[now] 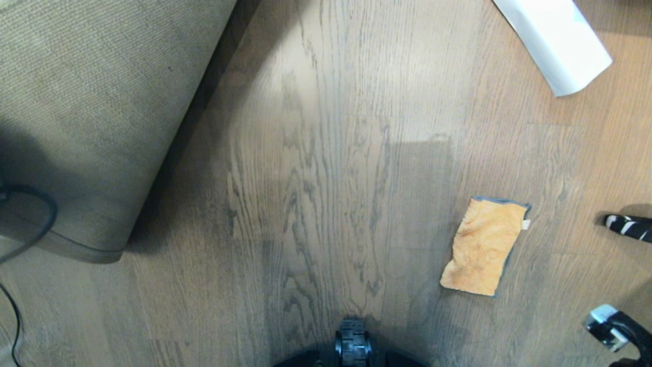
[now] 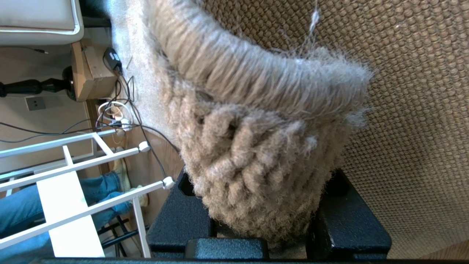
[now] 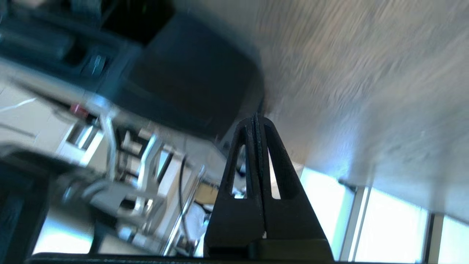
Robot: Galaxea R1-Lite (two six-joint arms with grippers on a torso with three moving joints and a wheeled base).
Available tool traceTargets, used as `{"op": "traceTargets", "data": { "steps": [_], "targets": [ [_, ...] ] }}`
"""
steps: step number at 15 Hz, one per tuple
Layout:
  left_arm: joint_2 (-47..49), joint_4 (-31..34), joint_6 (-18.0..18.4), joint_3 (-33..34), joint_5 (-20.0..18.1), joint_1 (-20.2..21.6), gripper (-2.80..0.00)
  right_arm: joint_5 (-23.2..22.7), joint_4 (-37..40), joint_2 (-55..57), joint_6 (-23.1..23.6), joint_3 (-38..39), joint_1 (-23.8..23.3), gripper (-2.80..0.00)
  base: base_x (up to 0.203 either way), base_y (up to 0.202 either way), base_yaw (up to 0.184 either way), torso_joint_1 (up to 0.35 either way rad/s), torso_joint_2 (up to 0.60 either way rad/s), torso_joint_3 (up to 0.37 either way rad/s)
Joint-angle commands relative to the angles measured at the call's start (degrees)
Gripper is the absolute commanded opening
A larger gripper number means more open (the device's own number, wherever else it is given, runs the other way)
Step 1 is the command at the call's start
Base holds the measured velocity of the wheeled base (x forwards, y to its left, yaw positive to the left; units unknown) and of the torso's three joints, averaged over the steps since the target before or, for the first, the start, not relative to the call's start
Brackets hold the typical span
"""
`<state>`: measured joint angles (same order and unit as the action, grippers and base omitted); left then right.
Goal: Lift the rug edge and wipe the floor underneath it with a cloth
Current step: Pick up the rag
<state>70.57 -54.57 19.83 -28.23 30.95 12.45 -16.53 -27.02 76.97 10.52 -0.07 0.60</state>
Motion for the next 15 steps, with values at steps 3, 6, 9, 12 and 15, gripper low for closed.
{"op": "traceTargets", "data": {
  "steps": [3,6,9,12,15],
  "targets": [
    [0.8,-0.3,0.3,0.0,0.2,0.0,-2.8,-0.2,-15.1,15.2,0.0,0.1,0.1,-2.8,0.0,0.0,0.0,0.0,0.0,0.0],
    [0.9,-0.3,0.3,0.5,0.3,0.1,-2.8,-0.3,-23.9,22.0,0.0,0.1,0.1,-2.8,0.0,0.0,0.0,0.0,0.0,0.0],
    [0.8,-1.0,0.3,1.4,0.3,0.1,-2.8,-0.3,-31.1,26.7,0.0,0.1,0.1,-2.8,0.0,0.0,0.0,0.0,0.0,0.0],
    [0.8,-2.7,0.4,2.5,0.4,0.0,-2.8,-0.3,-36.3,30.1,0.0,0.1,0.3,-2.8,0.0,0.0,0.0,0.0,0.0,0.0],
    [0.8,-2.6,0.5,2.5,0.3,0.0,-2.8,-0.3,-39.8,32.4,0.0,0.1,1.8,-2.8,0.0,0.0,0.0,0.0,0.0,0.0]
  ]
}}
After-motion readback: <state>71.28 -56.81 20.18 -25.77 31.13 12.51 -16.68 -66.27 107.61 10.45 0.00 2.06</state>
